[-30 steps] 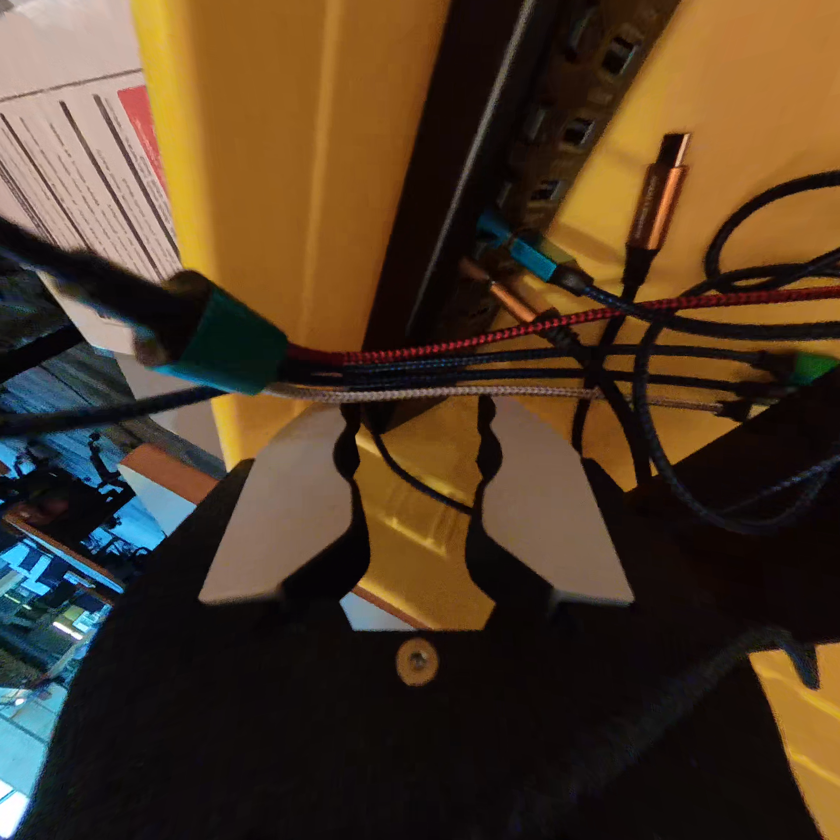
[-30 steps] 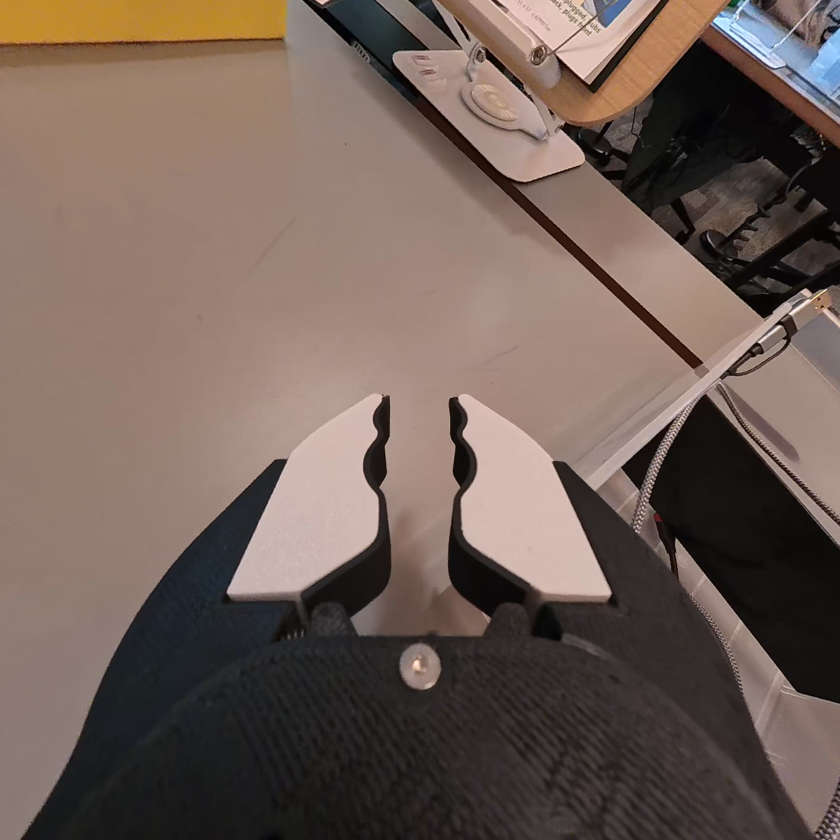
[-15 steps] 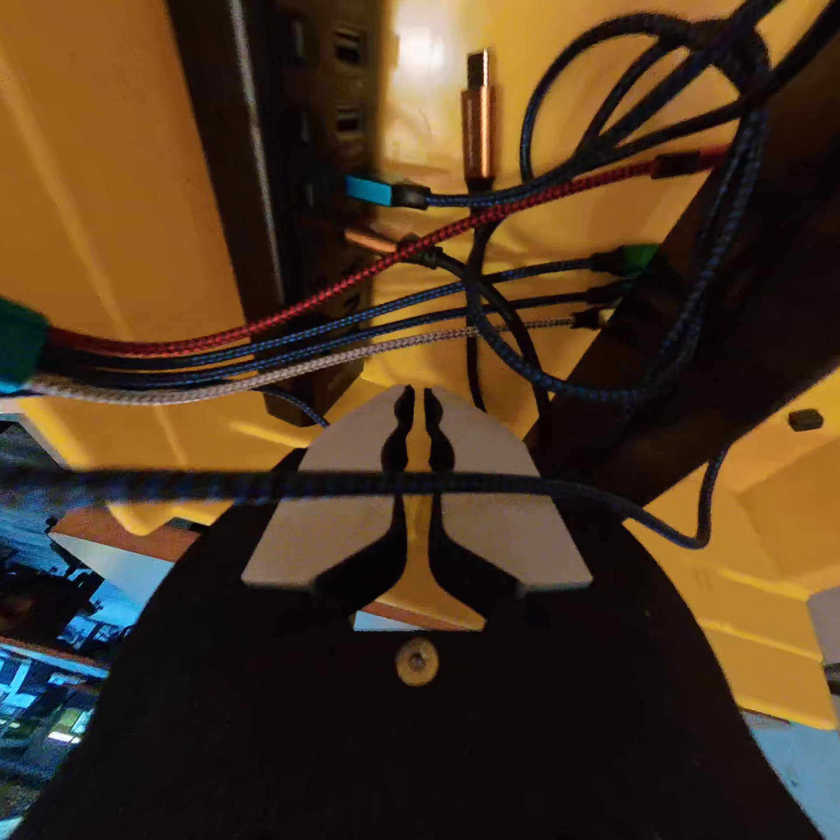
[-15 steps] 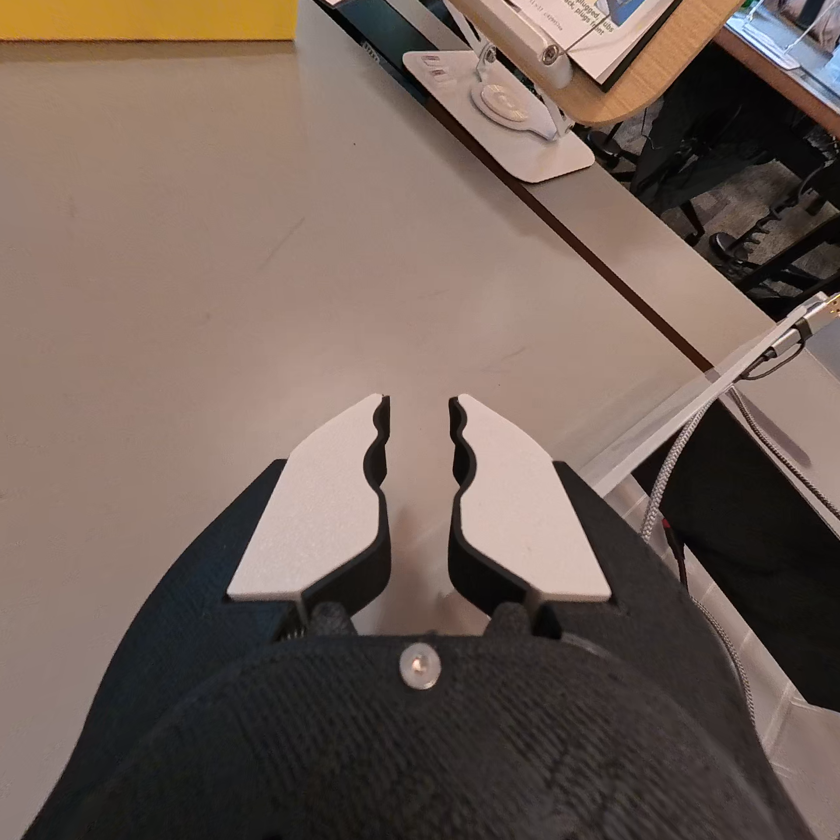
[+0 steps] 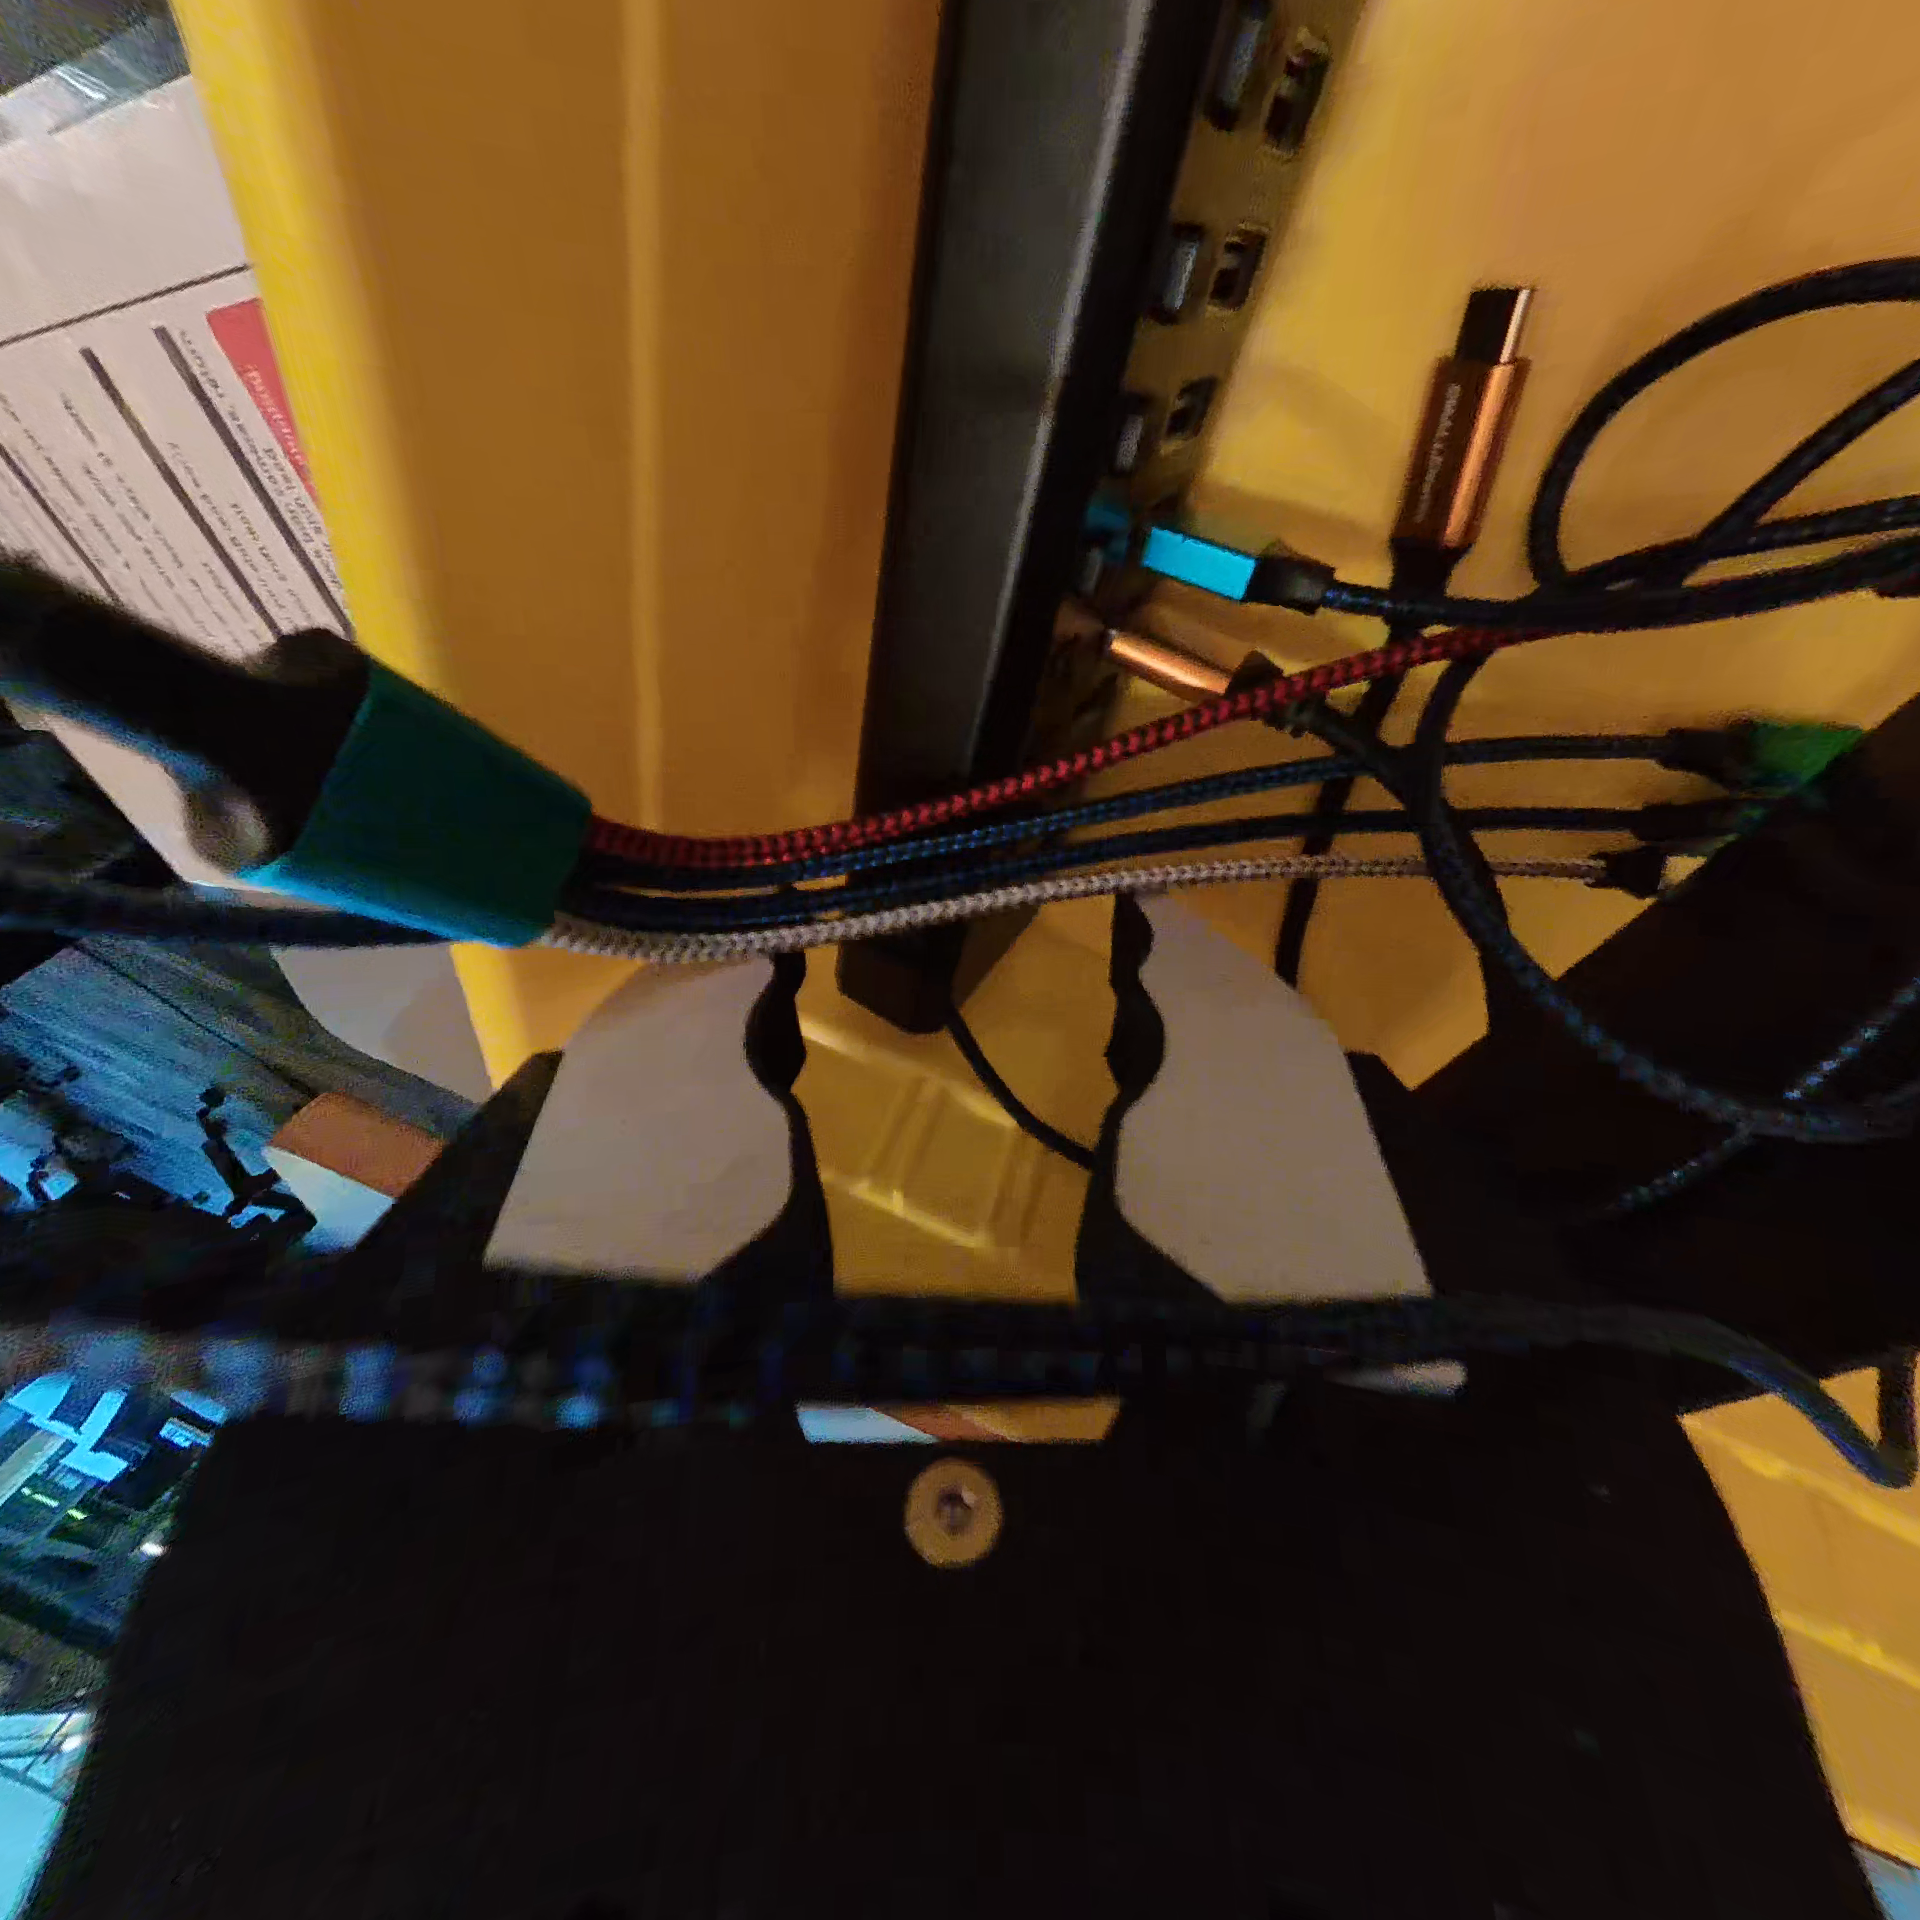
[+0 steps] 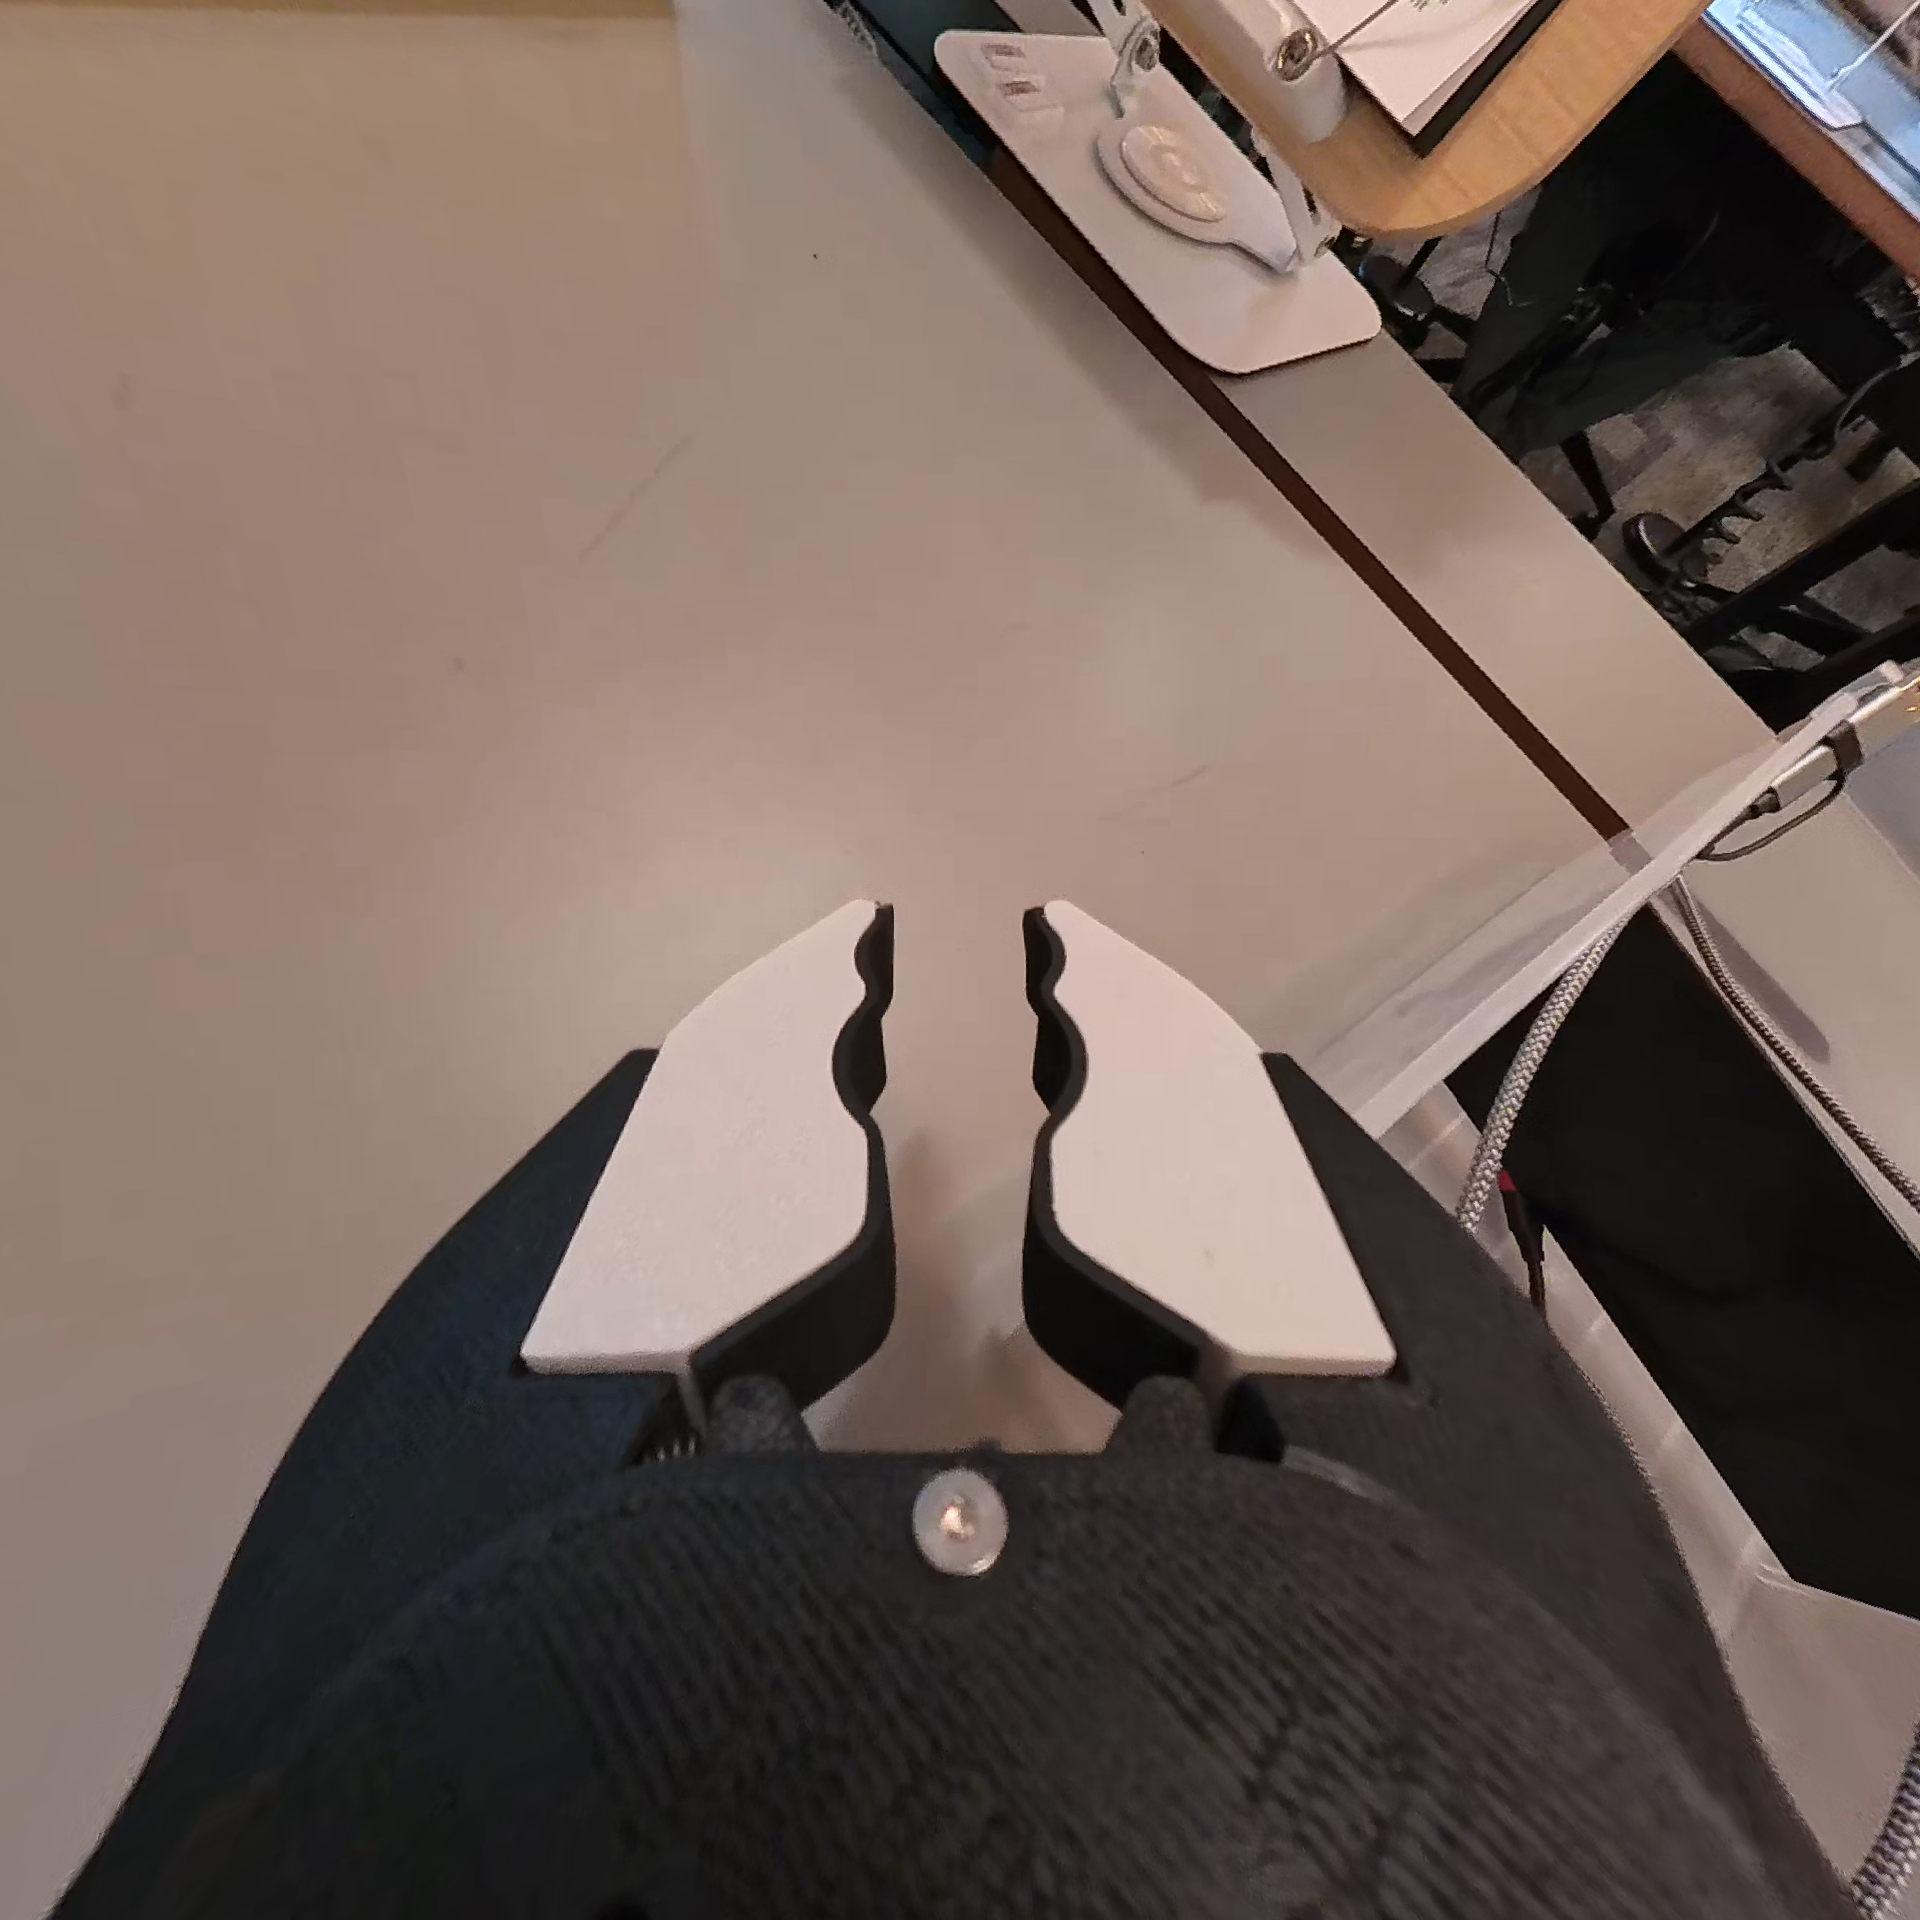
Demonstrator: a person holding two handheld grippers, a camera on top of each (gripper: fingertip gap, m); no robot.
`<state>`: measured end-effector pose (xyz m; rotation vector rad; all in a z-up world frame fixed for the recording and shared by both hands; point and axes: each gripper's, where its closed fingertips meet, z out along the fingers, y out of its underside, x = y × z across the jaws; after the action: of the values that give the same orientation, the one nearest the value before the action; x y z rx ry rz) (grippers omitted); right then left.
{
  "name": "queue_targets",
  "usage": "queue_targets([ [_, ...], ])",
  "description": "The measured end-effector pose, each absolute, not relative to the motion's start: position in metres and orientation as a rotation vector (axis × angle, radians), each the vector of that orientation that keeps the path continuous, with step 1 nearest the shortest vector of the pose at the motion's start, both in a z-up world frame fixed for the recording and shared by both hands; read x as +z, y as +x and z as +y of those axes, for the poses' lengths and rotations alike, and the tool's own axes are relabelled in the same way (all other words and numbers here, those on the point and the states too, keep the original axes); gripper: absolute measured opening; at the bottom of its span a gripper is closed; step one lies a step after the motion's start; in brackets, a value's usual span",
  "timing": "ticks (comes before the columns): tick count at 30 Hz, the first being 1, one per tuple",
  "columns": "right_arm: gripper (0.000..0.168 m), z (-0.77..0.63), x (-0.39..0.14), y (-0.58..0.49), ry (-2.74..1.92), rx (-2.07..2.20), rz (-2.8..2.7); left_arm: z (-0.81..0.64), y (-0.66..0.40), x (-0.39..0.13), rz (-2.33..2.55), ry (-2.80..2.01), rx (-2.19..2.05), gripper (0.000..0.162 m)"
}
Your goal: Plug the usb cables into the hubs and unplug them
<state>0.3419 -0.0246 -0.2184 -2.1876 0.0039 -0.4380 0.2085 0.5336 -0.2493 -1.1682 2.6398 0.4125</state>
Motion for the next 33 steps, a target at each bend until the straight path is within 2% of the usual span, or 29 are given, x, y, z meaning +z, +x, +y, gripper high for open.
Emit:
queue_targets([
  [4, 0.023, -0.023, -0.220, 0.340, -2.182, -0.417, -0.003, 0.528, 0.204, -0.259, 2.695, -1.229, 0.405, 0.061],
  [10, 0.023, -0.019, -0.225, 0.337, -2.199, -0.414, -0.041, 0.534, 0.211, -0.257, 2.688, -1.147, 0.464, 0.035],
  [15, 0.023, -0.018, -0.220, 0.337, -2.160, -0.398, -0.032, 0.527, 0.211, -0.273, 2.685, -1.183, 0.390, 0.035],
  [19, 0.023, -0.021, -0.209, 0.340, -2.118, -0.410, 0.000, 0.528, 0.208, -0.259, 2.669, -1.124, 0.485, 0.030],
  [24, 0.024, -0.025, -0.192, 0.340, -2.066, -0.435, 0.012, 0.515, 0.202, -0.183, 2.582, -1.081, 0.522, 0.028],
  [33, 0.024, -0.017, -0.160, 0.322, -1.967, -0.446, -0.048, 0.456, 0.191, 0.024, 2.133, -1.209, -0.049, 0.027],
])
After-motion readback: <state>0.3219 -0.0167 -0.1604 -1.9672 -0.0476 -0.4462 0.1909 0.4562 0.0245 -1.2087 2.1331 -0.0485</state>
